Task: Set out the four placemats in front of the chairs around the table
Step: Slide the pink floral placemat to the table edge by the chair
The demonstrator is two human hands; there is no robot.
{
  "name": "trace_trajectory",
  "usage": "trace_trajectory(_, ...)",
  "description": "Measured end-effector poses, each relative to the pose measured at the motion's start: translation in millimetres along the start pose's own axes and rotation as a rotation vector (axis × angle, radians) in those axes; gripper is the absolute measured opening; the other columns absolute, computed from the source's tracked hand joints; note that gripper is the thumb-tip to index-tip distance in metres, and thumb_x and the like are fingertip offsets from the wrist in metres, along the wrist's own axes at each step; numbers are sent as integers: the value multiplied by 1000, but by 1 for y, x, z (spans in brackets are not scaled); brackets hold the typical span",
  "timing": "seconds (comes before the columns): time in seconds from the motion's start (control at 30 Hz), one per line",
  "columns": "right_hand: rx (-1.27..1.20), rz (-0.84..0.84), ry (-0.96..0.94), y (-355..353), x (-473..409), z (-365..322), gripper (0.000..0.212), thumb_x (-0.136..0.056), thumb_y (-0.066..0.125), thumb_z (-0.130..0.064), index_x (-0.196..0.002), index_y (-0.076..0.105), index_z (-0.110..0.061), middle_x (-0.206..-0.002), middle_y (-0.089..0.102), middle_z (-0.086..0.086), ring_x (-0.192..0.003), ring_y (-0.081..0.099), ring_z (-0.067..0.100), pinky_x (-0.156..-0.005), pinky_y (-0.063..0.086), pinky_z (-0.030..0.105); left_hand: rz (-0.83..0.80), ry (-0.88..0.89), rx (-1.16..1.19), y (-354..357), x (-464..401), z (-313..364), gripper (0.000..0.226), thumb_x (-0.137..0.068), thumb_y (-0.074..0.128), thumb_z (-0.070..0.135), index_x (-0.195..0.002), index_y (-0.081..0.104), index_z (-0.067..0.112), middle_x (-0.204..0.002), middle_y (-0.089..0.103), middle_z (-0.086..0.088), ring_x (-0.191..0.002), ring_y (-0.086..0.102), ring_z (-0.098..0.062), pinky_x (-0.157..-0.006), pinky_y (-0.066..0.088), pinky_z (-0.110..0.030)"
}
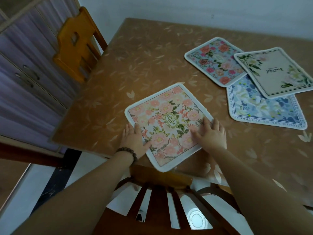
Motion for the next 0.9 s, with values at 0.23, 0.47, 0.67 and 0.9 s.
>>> trace_trajectory(0.23, 25, 42, 119, 23, 69, -1, 86, -78, 36, -75, -147, 18, -27, -152, 19, 18, -135, 19, 39, -110, 19, 49, -1, 80, 77, -22, -53, 1, 101, -77, 46, 75, -150, -4, 26, -158, -12, -11, -144, -11, -27, -117, 5, -43)
trace_trajectory(0.47, -218, 13, -9, 5, 53, 9, 105, -61, 39, -90, -146, 18, -31, -156, 5, 16, -139, 12, 39, -111, 21, 54, 38, -4, 200, -8, -8, -4, 127, -48, 52, 91, -143, -17, 43, -154, -26, -11, -143, -11, -34, -115, 14, -52)
trace_trajectory(0.67, -211, -143, -148, 19, 49, 5, 129, -43, 52, -94, -147, 0, -40, -157, -16, 9, -143, -17, 27, -117, -5, 47, 2, 89, -55, 37, 42, 7, 135, -41, 46, 96, -138, -30, 42, -151, -27, -21, -139, -26, -35, -113, -7, -48)
trace_trajectory(0.9, -137, -152, -127, 20, 61, 3, 133, -42, 50, -92, -149, -2, -32, -158, -13, 9, -144, -13, 27, -116, 4, 46, 2, 115, 42, 25, 36, 7, 129, -47, 61, 86, -144, -13, 44, -154, -21, -17, -142, -18, -31, -114, -2, -43)
Point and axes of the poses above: each hand's wrist, its own x-axis away from the middle knuckle, its own y-axis out of the palm, z = x × y, the point moved 8 cm from there along -x, towards the middle knuckle
